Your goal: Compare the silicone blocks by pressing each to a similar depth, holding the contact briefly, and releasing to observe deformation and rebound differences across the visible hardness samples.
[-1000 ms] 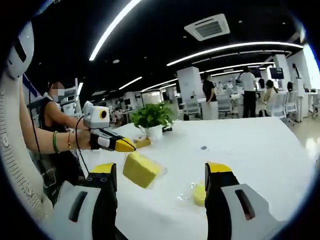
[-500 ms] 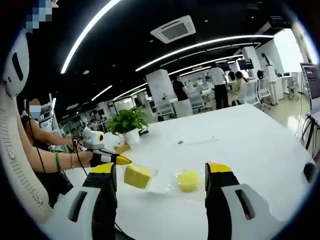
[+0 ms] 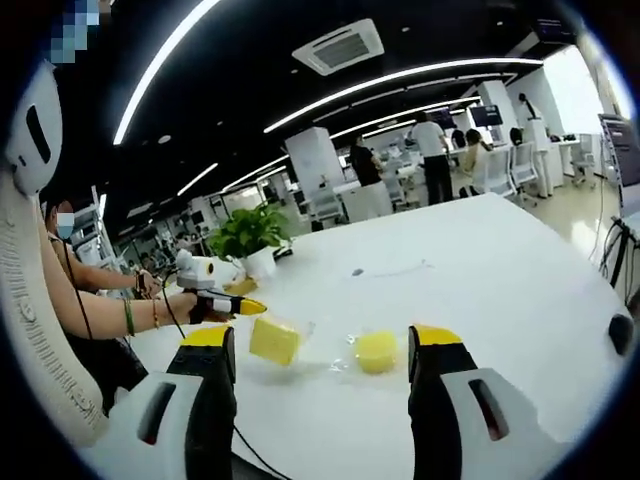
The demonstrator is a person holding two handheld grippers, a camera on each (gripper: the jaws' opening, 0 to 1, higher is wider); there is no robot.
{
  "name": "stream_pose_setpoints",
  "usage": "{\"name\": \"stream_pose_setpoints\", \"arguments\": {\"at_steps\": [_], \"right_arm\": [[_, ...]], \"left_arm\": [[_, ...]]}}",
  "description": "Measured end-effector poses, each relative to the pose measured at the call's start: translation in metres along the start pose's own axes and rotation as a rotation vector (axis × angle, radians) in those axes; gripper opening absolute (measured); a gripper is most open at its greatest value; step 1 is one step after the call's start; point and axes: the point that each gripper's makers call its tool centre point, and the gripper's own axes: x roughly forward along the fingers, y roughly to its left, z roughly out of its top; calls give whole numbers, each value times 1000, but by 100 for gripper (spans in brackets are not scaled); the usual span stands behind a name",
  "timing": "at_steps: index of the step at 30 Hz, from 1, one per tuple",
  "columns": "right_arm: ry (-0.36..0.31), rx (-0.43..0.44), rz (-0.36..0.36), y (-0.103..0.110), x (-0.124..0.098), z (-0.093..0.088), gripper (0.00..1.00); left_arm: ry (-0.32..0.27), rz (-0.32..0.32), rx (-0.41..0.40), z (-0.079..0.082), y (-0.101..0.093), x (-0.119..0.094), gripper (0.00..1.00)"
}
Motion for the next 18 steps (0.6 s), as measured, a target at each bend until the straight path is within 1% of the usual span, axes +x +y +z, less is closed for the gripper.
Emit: {"name": "stream_pose_setpoints", "arguments": {"at_steps": [2, 4, 5, 6, 7, 10, 13, 18], "right_arm": [[12, 15, -3, -1, 2, -4, 65], [38, 4, -6, -1, 4, -10, 65], [53, -4, -9, -2, 4, -14, 64], [67, -9, -12, -3, 4, -17, 63], [72, -3, -14, -4, 5, -19, 63], [58, 45, -18, -7, 6, -18, 67], [59, 28, -27, -9, 8, -16, 65], [85, 30, -36, -14, 11, -23, 64]], "left_arm": [[2, 12, -9, 0, 10, 2, 0], [11, 25, -13, -2, 21, 4, 0], [18, 34, -28, -4, 28, 5, 0], [20, 40, -40, -4, 32, 6, 0], [24, 40, -35, -6, 35, 7, 0], [39, 53, -33, -11, 43, 11, 0], [49, 66, -47, -17, 51, 14, 0], [81, 78, -60, -30, 65, 20, 0]]}}
